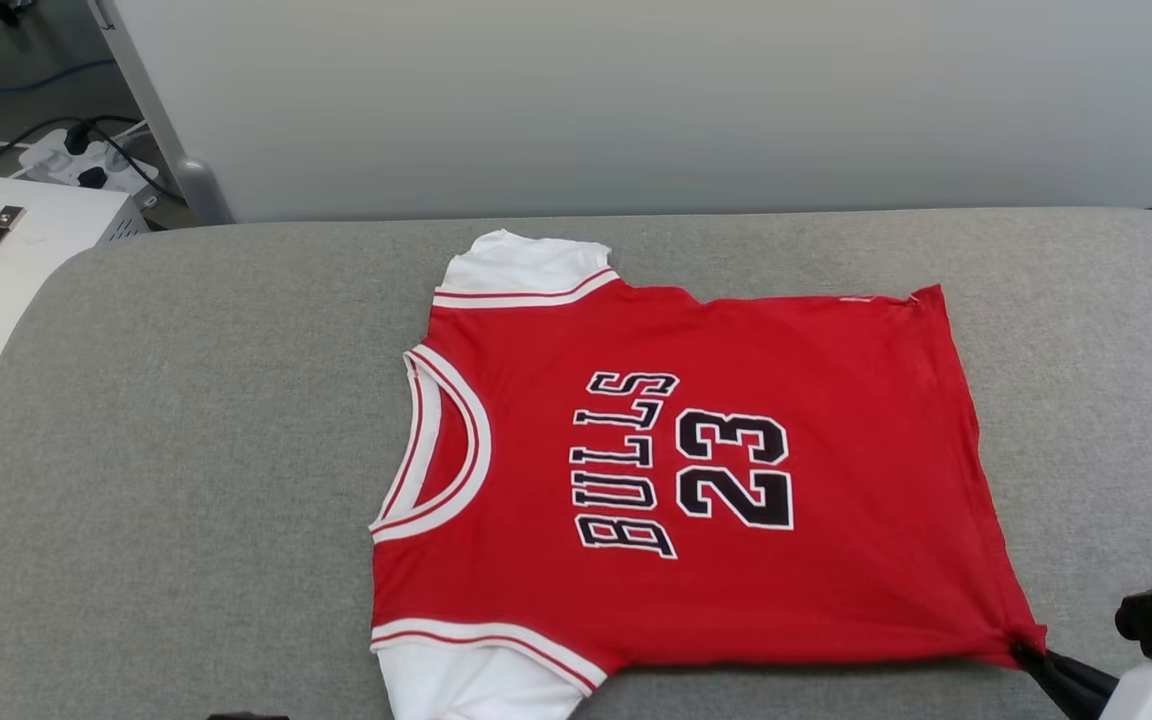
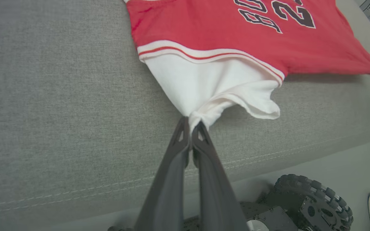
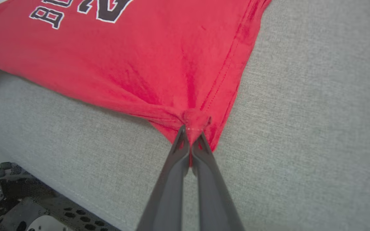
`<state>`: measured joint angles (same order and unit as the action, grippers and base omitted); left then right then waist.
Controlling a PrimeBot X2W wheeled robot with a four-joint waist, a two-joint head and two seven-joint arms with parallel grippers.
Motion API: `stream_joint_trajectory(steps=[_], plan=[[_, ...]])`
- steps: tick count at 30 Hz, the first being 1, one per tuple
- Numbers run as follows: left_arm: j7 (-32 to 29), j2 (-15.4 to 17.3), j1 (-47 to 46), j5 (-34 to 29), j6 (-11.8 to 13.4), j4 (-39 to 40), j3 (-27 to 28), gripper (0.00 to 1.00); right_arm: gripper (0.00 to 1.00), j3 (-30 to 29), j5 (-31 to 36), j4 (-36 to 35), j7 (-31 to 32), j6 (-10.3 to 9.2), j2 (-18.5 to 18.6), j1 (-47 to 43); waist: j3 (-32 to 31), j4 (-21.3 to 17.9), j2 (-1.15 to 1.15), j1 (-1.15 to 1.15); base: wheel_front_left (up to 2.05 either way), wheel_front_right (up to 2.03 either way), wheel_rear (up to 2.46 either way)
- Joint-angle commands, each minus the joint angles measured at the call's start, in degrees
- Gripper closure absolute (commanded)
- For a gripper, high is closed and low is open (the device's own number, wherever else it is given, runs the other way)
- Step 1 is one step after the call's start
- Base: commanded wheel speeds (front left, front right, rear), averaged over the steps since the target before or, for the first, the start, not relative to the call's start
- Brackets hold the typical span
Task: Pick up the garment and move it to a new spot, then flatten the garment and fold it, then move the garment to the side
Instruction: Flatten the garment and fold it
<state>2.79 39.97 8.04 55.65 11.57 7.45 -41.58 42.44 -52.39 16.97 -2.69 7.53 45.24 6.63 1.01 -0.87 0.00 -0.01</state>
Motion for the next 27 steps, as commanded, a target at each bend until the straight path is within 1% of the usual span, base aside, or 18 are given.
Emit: stream_joint_trajectory(steps=[1, 5, 7, 12, 18, 21, 27], plan=[[-0.55, 0.87, 1.37, 0.72, -0.27, 0.75, 0.04, 1.0, 1.0, -1.19, 0.54, -0.94, 1.11, -0.04, 0.54, -2.21, 0.03, 0.05, 0.0, 0.01, 0.0, 0.0, 0.0], [-0.24, 2.34, 2.4, 0.85, 0.3, 2.35, 0.69, 1.0, 1.0, -5.23, 1.03, -3.26, 3.31, -0.04, 0.48, -6.15, 0.41, 0.43, 0.0, 0.01, 0.0, 0.0, 0.0], [1.07, 3.06, 1.89, -0.72, 0.33, 2.62, 1.06, 1.0, 1.0, -7.08, 1.76, -4.33, 4.27, -0.04, -0.01, -7.4, 0.86, 0.57, 0.0, 0.01, 0.0, 0.0, 0.0], [3.89, 2.22, -2.09, -4.08, -1.4, 0.89, 1.36, 1.0, 1.0, -11.74, 3.95, -6.73, 6.04, -0.04, -2.26, -8.27, 2.19, 0.66, 0.0, 0.01, 0.0, 0.0, 0.0], [5.43, 0.11, -10.75, -7.44, -4.88, -3.04, 1.69, 1.0, 1.0, -17.5, 6.07, -9.35, 7.89, -0.04, -4.36, -6.67, 4.65, -0.13, 0.0, 0.01, 0.0, 0.0, 0.0], [4.92, -0.75, -15.87, -8.85, -6.96, -5.53, 1.55, 1.0, 1.0, -19.69, 6.74, -10.74, 9.28, -0.04, -5.38, -5.15, 6.23, -0.7, 0.0, 0.01, 0.0, 0.0, 0.0], [2.92, -1.61, -25.66, -11.13, -11.09, -10.83, 1.23, 1.0, 1.0, -22.06, 7.44, -11.7, 11.83, -0.04, -7.0, -1.13, 9.84, -1.94, 0.0, 0.01, 0.0, 0.0, 0.0]])
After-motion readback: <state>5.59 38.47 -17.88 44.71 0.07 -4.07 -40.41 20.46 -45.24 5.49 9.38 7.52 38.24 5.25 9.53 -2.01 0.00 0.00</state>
